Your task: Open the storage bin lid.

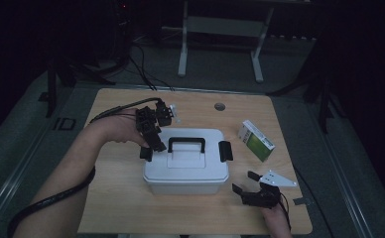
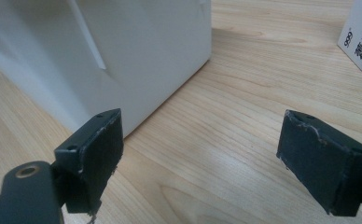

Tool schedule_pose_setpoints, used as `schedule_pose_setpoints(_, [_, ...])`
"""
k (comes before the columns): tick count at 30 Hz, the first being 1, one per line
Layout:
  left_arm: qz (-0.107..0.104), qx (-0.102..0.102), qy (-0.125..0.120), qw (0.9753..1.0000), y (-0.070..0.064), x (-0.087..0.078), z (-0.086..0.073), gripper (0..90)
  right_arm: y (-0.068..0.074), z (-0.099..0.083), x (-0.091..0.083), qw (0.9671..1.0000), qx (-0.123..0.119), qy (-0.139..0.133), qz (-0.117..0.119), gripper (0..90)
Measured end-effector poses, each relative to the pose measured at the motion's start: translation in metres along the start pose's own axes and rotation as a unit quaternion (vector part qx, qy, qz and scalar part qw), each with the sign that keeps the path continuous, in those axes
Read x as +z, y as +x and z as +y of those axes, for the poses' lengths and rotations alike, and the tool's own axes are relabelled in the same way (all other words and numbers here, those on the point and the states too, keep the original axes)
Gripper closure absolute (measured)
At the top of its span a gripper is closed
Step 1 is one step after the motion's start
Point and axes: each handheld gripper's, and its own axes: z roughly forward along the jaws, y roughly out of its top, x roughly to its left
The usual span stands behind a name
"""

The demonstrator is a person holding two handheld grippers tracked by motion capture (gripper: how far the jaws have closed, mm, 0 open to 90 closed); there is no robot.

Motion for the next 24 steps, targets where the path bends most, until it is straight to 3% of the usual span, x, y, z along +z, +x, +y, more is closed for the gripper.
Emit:
schedule_pose_setpoints(16, [0.004, 0.042, 0.017, 0.999, -0.002, 0.014, 0.035, 40.8, -0.001, -0.001, 0.0, 1.0, 0.003, 0.0, 0.003, 13.9])
schedule_pose_setpoints(24, [-0.008, 0.048, 0.001, 0.9988, 0.004, 0.022, 0.048, 44.4, -0.001, -0.001, -0.001, 1.0, 0.005, 0.0, 0.005, 14.0])
